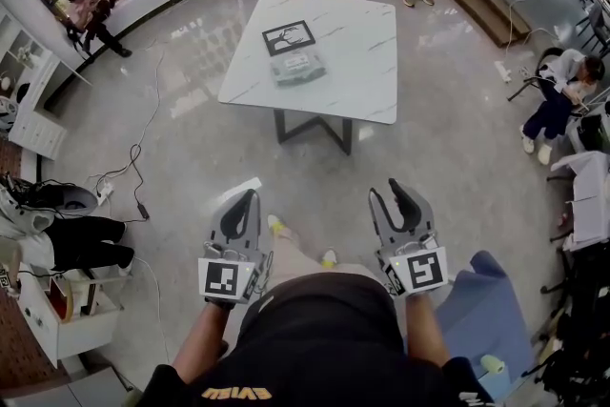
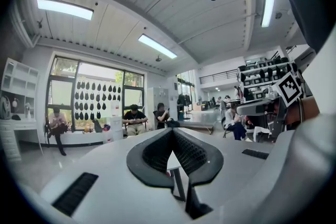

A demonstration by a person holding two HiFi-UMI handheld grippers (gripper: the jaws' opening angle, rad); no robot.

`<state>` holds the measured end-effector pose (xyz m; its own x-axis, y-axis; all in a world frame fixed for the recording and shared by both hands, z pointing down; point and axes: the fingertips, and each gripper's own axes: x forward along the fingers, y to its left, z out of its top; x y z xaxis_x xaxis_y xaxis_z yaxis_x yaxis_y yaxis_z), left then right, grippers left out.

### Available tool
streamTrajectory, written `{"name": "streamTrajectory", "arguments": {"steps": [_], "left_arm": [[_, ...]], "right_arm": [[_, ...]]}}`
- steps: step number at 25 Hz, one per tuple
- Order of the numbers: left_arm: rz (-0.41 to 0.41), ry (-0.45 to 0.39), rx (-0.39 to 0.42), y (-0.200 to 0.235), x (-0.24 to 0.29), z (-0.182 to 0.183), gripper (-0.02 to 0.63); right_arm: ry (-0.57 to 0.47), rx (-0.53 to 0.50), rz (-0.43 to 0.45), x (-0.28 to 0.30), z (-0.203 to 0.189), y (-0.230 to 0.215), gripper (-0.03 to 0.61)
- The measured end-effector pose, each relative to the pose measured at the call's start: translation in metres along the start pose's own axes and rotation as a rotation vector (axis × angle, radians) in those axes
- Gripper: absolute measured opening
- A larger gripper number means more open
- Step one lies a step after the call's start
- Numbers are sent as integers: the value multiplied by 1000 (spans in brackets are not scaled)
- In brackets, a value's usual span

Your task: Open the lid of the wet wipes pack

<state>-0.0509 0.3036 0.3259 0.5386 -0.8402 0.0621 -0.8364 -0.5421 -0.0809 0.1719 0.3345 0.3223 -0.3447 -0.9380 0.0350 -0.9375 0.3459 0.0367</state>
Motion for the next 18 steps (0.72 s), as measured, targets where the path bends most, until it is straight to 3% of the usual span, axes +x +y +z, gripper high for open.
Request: {"name": "streamTrajectory", "arguments": {"steps": [7, 18], "left_arm": [[8, 7, 14, -1, -2, 0, 17], [34, 31, -10, 1, 10, -6, 17]], "right_arm": [[18, -2, 17, 1, -4, 0, 183], [39, 9, 43, 15, -14, -10, 186]]}}
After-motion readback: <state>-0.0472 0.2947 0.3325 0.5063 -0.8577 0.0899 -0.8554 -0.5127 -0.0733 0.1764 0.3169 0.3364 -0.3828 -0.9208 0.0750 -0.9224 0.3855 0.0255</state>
